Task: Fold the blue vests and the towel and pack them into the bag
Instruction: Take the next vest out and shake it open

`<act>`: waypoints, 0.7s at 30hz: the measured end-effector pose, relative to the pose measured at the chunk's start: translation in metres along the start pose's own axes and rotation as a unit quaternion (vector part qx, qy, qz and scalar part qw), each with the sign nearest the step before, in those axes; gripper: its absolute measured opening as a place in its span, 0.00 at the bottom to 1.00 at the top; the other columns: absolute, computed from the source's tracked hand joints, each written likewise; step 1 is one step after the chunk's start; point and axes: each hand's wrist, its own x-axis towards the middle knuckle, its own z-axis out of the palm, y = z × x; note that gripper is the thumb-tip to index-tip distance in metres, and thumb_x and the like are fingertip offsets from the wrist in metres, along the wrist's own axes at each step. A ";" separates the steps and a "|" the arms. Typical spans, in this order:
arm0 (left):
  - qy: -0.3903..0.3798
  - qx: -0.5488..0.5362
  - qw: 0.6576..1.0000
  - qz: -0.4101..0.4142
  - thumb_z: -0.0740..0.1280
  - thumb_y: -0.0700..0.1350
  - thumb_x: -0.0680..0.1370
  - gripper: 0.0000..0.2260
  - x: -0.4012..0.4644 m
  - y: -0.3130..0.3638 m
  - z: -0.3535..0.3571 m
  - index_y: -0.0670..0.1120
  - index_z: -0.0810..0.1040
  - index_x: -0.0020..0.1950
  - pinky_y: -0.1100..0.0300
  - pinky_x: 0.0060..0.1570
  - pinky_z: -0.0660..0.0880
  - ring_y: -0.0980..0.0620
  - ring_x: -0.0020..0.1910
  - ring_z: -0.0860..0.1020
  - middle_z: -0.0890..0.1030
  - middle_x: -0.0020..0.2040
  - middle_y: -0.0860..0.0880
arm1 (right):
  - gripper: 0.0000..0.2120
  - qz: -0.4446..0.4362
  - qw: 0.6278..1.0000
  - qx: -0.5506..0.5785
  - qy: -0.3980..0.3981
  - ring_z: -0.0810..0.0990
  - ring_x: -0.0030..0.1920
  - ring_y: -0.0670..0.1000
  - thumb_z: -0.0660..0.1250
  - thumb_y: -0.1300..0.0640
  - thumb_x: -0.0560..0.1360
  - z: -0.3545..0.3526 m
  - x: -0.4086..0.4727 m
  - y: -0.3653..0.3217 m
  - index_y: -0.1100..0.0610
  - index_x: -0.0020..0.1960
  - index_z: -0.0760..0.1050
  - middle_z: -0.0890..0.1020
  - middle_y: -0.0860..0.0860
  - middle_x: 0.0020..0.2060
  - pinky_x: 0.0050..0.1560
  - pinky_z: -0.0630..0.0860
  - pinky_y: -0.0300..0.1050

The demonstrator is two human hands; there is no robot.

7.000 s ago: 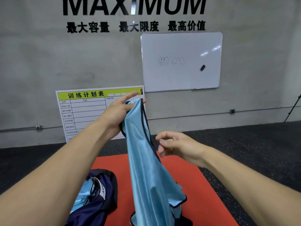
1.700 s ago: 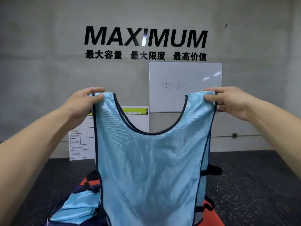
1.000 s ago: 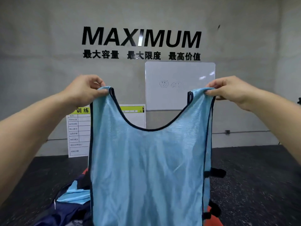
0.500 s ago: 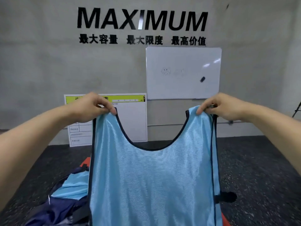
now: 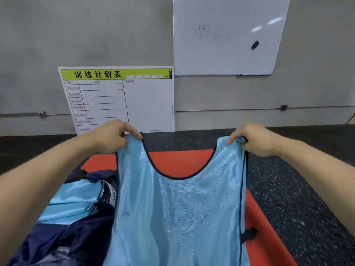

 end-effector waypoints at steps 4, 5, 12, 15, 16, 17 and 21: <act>-0.072 -0.008 0.997 0.007 0.60 0.28 0.72 0.27 0.050 -0.030 0.061 0.59 0.84 0.53 0.60 0.64 0.74 0.61 0.57 0.79 0.83 0.57 0.61 | 0.25 0.002 0.999 0.012 -0.048 0.78 0.60 0.51 0.62 0.72 0.74 0.062 0.050 0.031 0.43 0.54 0.83 0.80 0.50 0.63 0.54 0.69 0.42; -0.089 -0.003 0.996 0.008 0.60 0.28 0.72 0.28 0.064 -0.038 0.078 0.60 0.84 0.52 0.59 0.65 0.74 0.60 0.58 0.79 0.83 0.58 0.61 | 0.25 0.002 0.998 0.015 -0.060 0.78 0.58 0.50 0.62 0.72 0.74 0.078 0.062 0.037 0.43 0.53 0.83 0.81 0.50 0.62 0.53 0.69 0.42; -0.130 0.038 0.990 -0.044 0.62 0.31 0.74 0.24 0.155 -0.101 0.192 0.52 0.82 0.63 0.55 0.70 0.69 0.50 0.69 0.74 0.79 0.67 0.51 | 0.24 0.052 0.985 -0.047 -0.156 0.78 0.61 0.53 0.59 0.68 0.74 0.201 0.149 0.067 0.45 0.60 0.81 0.81 0.47 0.57 0.55 0.72 0.43; -0.090 0.098 0.990 -0.053 0.61 0.36 0.75 0.27 0.187 -0.111 0.221 0.50 0.73 0.73 0.51 0.71 0.67 0.46 0.72 0.70 0.73 0.74 0.50 | 0.25 0.087 0.985 -0.060 -0.139 0.75 0.68 0.57 0.58 0.65 0.76 0.243 0.186 0.083 0.51 0.71 0.74 0.75 0.51 0.69 0.66 0.73 0.49; -0.082 0.125 0.987 -0.058 0.62 0.38 0.75 0.29 0.196 -0.114 0.228 0.50 0.68 0.77 0.49 0.72 0.65 0.44 0.74 0.67 0.68 0.77 0.50 | 0.26 0.096 0.983 -0.069 -0.140 0.71 0.71 0.59 0.58 0.64 0.77 0.252 0.199 0.087 0.54 0.75 0.69 0.69 0.53 0.74 0.70 0.71 0.53; -0.084 0.153 0.982 -0.069 0.63 0.41 0.77 0.31 0.205 -0.116 0.233 0.51 0.62 0.80 0.46 0.74 0.61 0.43 0.77 0.62 0.61 0.81 0.50 | 0.29 0.109 0.980 -0.082 -0.145 0.66 0.75 0.60 0.58 0.62 0.78 0.259 0.210 0.089 0.55 0.79 0.62 0.60 0.53 0.79 0.73 0.67 0.57; -0.074 0.213 0.972 -0.069 0.62 0.51 0.81 0.31 0.216 -0.112 0.261 0.53 0.54 0.82 0.44 0.78 0.46 0.46 0.82 0.43 0.43 0.84 0.49 | 0.35 0.134 0.982 -0.086 -0.097 0.42 0.82 0.62 0.58 0.57 0.82 0.282 0.224 0.075 0.42 0.83 0.44 0.36 0.52 0.82 0.79 0.51 0.60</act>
